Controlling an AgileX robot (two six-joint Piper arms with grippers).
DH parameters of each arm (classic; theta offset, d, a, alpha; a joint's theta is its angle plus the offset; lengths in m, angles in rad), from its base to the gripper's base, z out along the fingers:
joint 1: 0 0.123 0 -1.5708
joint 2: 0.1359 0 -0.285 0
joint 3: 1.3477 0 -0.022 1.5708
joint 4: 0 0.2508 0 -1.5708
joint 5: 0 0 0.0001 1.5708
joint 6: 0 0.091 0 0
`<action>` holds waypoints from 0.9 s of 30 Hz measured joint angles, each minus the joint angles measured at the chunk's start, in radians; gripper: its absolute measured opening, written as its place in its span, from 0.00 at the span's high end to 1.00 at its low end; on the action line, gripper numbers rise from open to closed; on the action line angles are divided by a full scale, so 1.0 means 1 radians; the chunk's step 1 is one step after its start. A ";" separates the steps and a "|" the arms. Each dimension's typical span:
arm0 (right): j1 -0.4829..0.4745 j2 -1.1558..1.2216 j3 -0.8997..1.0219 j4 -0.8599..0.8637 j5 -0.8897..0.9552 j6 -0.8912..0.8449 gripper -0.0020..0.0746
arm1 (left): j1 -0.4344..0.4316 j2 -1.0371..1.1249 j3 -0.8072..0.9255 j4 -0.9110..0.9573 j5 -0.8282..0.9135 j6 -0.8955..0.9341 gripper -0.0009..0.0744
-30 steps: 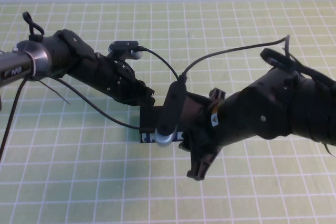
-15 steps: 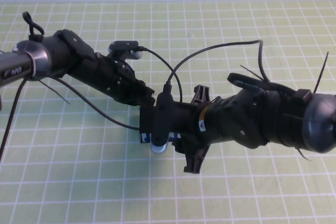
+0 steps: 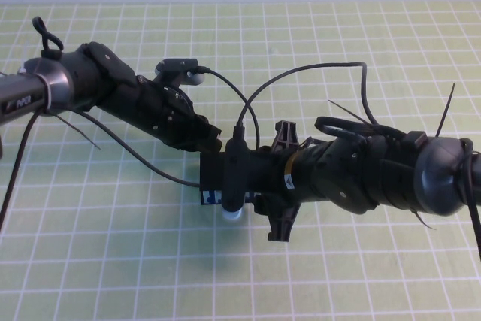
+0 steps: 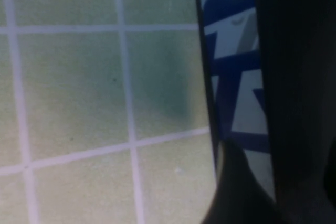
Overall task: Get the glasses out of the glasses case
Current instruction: Pick up the glasses from the glasses case
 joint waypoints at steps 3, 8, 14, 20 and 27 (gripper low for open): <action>-0.009 0.007 -0.002 -0.004 -0.019 0.000 0.55 | 0.000 0.000 0.000 0.000 0.004 0.000 0.99; -0.010 0.015 -0.002 -0.005 -0.029 0.000 0.58 | 0.000 0.000 0.000 0.000 0.005 0.000 0.99; -0.010 0.015 -0.002 -0.009 -0.040 0.000 0.72 | 0.000 0.000 0.000 0.000 0.010 0.000 0.99; -0.010 0.015 -0.002 -0.028 -0.040 -0.006 0.86 | 0.000 0.000 -0.002 0.000 0.008 -0.002 0.99; -0.010 -0.002 -0.002 -0.036 -0.040 -0.008 0.93 | 0.002 0.000 -0.002 0.000 0.008 -0.002 0.99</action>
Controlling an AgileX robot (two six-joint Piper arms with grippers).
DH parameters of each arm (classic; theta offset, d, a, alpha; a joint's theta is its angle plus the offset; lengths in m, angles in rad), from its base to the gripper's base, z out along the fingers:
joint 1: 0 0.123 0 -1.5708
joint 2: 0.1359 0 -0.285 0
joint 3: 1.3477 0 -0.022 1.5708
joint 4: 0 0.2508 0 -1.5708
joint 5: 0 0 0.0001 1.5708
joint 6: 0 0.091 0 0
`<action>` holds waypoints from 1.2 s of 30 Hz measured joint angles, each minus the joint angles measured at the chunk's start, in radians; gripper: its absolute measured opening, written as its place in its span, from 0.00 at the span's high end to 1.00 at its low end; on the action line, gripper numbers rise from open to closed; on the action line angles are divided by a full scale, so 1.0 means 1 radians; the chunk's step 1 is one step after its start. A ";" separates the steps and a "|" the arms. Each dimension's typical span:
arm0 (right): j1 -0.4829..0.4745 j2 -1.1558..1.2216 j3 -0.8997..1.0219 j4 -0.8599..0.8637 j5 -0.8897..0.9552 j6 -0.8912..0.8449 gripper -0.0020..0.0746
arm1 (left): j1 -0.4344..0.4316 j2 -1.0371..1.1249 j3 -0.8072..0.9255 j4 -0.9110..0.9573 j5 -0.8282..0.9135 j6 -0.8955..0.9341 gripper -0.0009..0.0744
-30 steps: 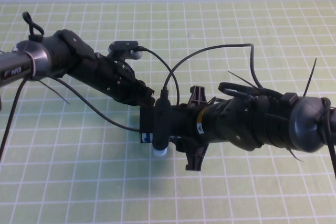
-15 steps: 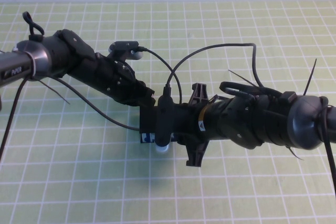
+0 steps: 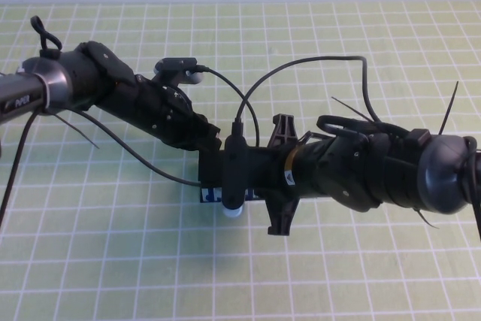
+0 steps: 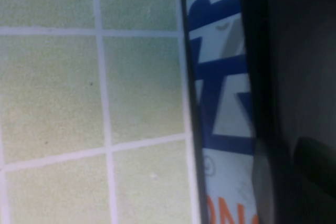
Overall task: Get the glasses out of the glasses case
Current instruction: Pick up the glasses from the glasses case
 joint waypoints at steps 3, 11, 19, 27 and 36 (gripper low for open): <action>0.000 -0.016 0.000 0.000 0.003 0.000 0.95 | 0.000 -0.002 0.000 0.000 0.000 0.000 0.99; 0.000 -0.042 0.000 0.000 0.003 0.051 0.96 | 0.058 -0.166 0.000 0.000 0.027 0.002 0.99; 0.000 -0.067 0.000 0.000 0.011 0.074 0.97 | 0.156 -0.386 0.222 -0.291 0.070 0.444 0.99; 0.000 -0.073 0.000 0.000 0.014 0.079 0.98 | 0.181 -0.386 0.561 -0.667 0.126 1.067 0.99; 0.000 -0.073 0.000 0.000 0.014 0.082 0.98 | 0.181 -0.264 0.587 -0.667 0.203 1.201 0.99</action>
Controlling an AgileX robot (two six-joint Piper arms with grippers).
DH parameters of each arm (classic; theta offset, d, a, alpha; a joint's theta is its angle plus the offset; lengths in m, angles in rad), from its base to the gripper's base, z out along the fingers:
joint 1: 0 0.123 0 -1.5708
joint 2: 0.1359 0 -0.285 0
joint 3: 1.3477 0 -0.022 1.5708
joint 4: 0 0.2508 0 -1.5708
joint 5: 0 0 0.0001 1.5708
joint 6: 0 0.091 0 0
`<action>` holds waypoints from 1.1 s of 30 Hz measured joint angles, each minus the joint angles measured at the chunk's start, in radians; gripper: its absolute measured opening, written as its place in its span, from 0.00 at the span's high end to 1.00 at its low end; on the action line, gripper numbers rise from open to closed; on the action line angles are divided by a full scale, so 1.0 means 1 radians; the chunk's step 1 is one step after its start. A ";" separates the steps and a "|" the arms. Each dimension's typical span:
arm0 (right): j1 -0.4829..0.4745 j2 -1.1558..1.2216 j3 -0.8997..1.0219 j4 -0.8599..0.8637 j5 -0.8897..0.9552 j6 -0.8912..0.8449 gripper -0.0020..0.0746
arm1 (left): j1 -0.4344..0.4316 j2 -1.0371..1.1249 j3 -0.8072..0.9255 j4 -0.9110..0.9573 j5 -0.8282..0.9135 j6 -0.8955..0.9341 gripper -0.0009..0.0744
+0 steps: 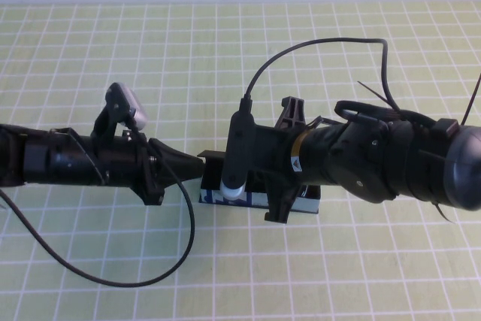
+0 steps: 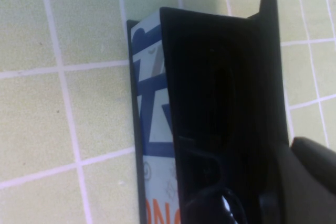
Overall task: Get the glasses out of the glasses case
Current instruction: Pick up the glasses from the glasses case
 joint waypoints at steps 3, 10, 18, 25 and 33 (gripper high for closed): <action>0.000 0.000 0.000 0.000 0.000 0.000 0.98 | 0.000 0.037 0.000 -0.031 0.010 0.034 0.99; 0.000 0.000 0.000 0.000 0.000 0.000 0.98 | 0.000 0.081 -0.002 -0.097 0.040 0.082 0.99; 0.000 0.000 0.000 0.015 0.000 0.000 0.98 | -0.011 0.134 -0.039 -0.111 0.041 0.086 0.99; 0.000 -0.006 0.000 0.031 -0.004 0.019 0.95 | -0.041 0.140 -0.047 -0.117 -0.006 0.082 0.99; 0.000 -0.132 0.000 0.121 0.035 0.225 0.66 | -0.041 0.140 -0.047 -0.117 -0.009 0.071 0.99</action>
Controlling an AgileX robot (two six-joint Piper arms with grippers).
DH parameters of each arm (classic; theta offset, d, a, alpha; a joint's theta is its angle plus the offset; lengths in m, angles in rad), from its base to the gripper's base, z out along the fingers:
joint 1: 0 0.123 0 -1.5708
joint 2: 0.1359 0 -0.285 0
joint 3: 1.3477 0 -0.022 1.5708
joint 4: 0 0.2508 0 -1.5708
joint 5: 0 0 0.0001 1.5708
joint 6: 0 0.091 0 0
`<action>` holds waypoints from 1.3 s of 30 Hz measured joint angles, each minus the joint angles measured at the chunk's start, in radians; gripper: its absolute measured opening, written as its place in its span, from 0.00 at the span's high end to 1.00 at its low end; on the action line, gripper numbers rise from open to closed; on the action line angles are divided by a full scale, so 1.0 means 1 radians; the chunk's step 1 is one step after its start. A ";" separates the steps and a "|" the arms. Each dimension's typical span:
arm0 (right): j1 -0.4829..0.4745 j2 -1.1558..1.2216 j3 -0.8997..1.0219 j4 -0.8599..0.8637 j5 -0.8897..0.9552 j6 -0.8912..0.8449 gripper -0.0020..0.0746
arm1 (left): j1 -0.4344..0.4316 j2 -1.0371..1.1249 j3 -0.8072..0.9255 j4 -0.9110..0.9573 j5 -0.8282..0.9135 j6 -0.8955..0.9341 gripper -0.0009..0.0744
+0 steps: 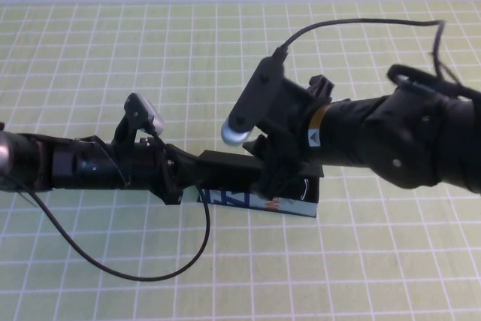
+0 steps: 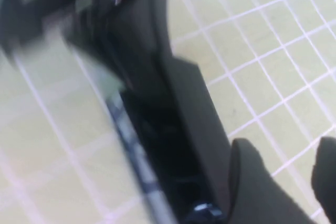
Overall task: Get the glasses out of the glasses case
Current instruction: Pick up the glasses from the glasses case
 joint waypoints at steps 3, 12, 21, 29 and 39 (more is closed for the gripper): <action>0.000 -0.065 0.000 0.134 0.085 0.080 0.70 | 0.000 0.000 0.000 0.000 -0.002 -0.012 0.99; 0.000 -0.051 0.000 0.329 0.367 0.253 0.98 | 0.000 0.000 0.000 0.000 -0.002 -0.016 0.99; -0.010 0.120 -0.069 0.298 0.337 0.302 0.99 | 0.000 0.000 0.000 0.000 -0.002 -0.019 0.99; -0.099 0.236 -0.258 0.292 0.403 0.302 0.99 | 0.000 0.000 0.000 0.000 -0.002 -0.019 0.99; -0.148 0.322 -0.483 0.271 0.526 0.283 0.99 | 0.000 0.000 0.000 0.000 -0.002 -0.019 0.99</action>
